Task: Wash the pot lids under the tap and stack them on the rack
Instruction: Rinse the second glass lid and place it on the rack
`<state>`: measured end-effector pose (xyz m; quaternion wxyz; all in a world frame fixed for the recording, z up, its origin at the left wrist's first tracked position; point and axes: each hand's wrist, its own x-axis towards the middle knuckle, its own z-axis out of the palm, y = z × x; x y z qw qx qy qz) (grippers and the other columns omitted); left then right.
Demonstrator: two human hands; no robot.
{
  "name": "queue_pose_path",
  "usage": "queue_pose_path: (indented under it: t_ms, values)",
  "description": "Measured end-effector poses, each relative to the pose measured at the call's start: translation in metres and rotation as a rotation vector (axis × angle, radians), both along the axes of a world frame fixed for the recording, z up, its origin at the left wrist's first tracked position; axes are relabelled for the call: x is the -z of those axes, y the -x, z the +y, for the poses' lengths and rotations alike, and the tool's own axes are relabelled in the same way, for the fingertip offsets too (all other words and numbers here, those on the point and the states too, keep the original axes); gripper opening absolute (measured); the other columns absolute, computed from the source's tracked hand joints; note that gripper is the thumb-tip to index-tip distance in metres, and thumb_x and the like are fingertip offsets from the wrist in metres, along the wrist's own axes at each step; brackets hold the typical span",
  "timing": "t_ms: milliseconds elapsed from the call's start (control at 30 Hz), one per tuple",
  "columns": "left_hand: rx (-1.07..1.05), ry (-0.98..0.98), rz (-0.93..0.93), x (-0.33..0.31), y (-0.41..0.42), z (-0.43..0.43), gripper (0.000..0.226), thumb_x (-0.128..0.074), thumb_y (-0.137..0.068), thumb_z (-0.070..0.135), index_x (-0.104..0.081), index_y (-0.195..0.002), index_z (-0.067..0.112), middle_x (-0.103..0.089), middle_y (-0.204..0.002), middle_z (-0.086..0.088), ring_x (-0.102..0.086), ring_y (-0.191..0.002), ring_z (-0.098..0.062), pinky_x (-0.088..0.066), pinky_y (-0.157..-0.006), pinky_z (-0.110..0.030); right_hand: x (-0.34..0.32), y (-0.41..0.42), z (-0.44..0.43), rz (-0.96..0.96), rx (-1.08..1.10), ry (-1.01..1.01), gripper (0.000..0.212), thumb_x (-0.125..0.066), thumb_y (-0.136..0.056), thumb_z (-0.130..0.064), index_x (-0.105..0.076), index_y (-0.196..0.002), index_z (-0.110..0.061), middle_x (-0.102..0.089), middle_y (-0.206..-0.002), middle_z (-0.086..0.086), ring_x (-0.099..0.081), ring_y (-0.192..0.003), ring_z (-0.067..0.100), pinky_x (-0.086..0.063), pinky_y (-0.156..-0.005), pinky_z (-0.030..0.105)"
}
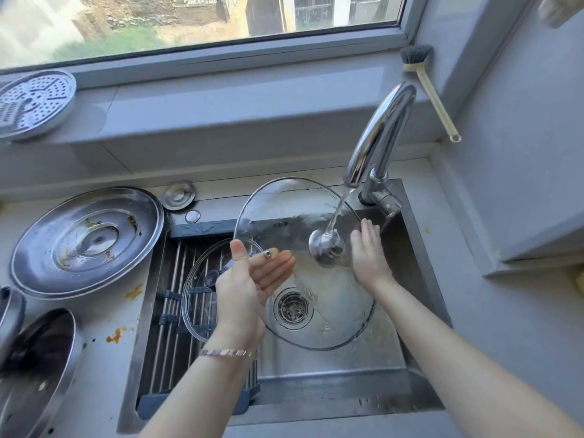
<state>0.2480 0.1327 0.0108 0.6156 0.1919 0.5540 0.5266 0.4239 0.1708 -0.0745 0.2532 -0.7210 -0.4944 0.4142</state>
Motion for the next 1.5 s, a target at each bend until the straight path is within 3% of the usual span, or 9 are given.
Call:
queue_pose_path:
  t_ms: [200,400,600,733,1033,1100,1267,1400,1500]
  values:
    - [-0.149,0.040,-0.113,0.004,0.000,0.016,0.057,-0.033,-0.095,0.050,-0.056,-0.087,-0.002,-0.073,-0.072,-0.014,-0.073,-0.069,-0.024,-0.060,-0.066,-0.032,-0.024,0.042,-0.055,-0.220,-0.399,-0.244,0.064,-0.010,-0.090,-0.042,0.014,-0.144,-0.018,0.023,-0.146,-0.012,0.024,-0.134,-0.003,0.014,-0.112,0.019]
    - [-0.176,0.024,-0.163,0.003,-0.001,0.008,0.057,-0.031,-0.094,0.052,-0.056,-0.085,0.001,-0.073,-0.071,-0.013,-0.073,-0.068,-0.023,-0.059,-0.071,-0.034,-0.028,0.012,-0.011,-0.245,-0.146,-0.047,0.059,-0.018,-0.101,-0.037,0.001,-0.149,-0.008,0.008,-0.158,0.005,0.009,-0.145,0.013,0.004,-0.118,0.030]
    - [-0.234,0.034,-0.151,0.002,-0.002,0.011,0.056,-0.033,-0.095,0.050,-0.055,-0.086,0.000,-0.072,-0.074,-0.016,-0.072,-0.067,-0.023,-0.060,-0.067,-0.032,-0.035,0.037,-0.055,-0.337,-0.470,-0.272,0.069,-0.009,-0.090,-0.052,0.015,-0.145,-0.018,0.027,-0.147,-0.009,0.025,-0.137,0.002,0.015,-0.114,0.023]
    - [-0.245,0.058,-0.176,0.002,0.002,0.008,0.055,-0.033,-0.095,0.050,-0.052,-0.091,-0.001,-0.073,-0.070,-0.015,-0.072,-0.065,-0.024,-0.060,-0.060,-0.031,-0.030,0.009,-0.023,-0.307,-0.235,-0.069,0.063,-0.019,-0.099,-0.042,0.000,-0.149,-0.009,0.007,-0.158,0.005,0.009,-0.145,0.012,0.005,-0.118,0.030]
    - [-0.199,0.176,-0.221,0.016,-0.001,0.001,0.060,-0.027,-0.096,0.052,-0.052,-0.097,-0.002,-0.068,-0.085,-0.016,-0.071,-0.063,-0.018,-0.059,-0.056,-0.025,-0.049,0.044,-0.064,-0.459,-0.644,-0.222,0.082,0.012,-0.076,-0.058,0.009,-0.148,-0.018,0.023,-0.152,0.013,0.036,-0.129,0.013,0.028,-0.105,0.023]
    - [-0.211,0.183,-0.252,0.019,-0.001,-0.001,0.061,-0.025,-0.096,0.052,-0.050,-0.101,-0.003,-0.066,-0.090,-0.018,-0.071,-0.064,-0.018,-0.059,-0.057,-0.026,-0.050,0.044,-0.065,-0.480,-0.626,-0.257,0.085,0.016,-0.082,-0.060,0.000,-0.148,-0.011,0.017,-0.152,0.014,0.026,-0.136,0.021,0.021,-0.111,0.029]
    - [-0.183,0.225,-0.283,0.020,-0.007,-0.004,0.064,-0.020,-0.095,0.054,-0.051,-0.110,0.000,-0.066,-0.099,-0.014,-0.069,-0.070,-0.016,-0.056,-0.064,-0.024,-0.047,0.040,-0.080,-0.464,-0.821,-0.484,0.061,-0.008,-0.099,-0.032,-0.051,-0.129,0.000,-0.048,-0.139,0.015,-0.046,-0.129,0.028,-0.025,-0.108,0.035]
    - [-0.174,0.236,-0.277,0.018,-0.016,-0.005,0.062,-0.024,-0.095,0.054,-0.058,-0.092,0.002,-0.065,-0.104,-0.014,-0.064,-0.081,-0.018,-0.052,-0.071,-0.025,-0.054,0.043,-0.051,-0.570,-0.904,-0.509,0.058,-0.017,-0.096,-0.037,-0.046,-0.134,-0.004,-0.044,-0.143,0.013,-0.041,-0.133,0.025,-0.021,-0.114,0.034]
    - [-0.124,0.216,-0.241,0.018,-0.026,-0.004,0.060,-0.029,-0.094,0.054,-0.060,-0.082,0.005,-0.071,-0.072,-0.010,-0.068,-0.059,-0.013,-0.054,-0.052,-0.020,-0.066,0.052,-0.018,-0.591,-0.857,-0.409,0.070,-0.005,-0.089,-0.045,-0.017,-0.148,-0.009,-0.010,-0.157,0.007,-0.007,-0.145,0.016,0.005,-0.115,0.027]
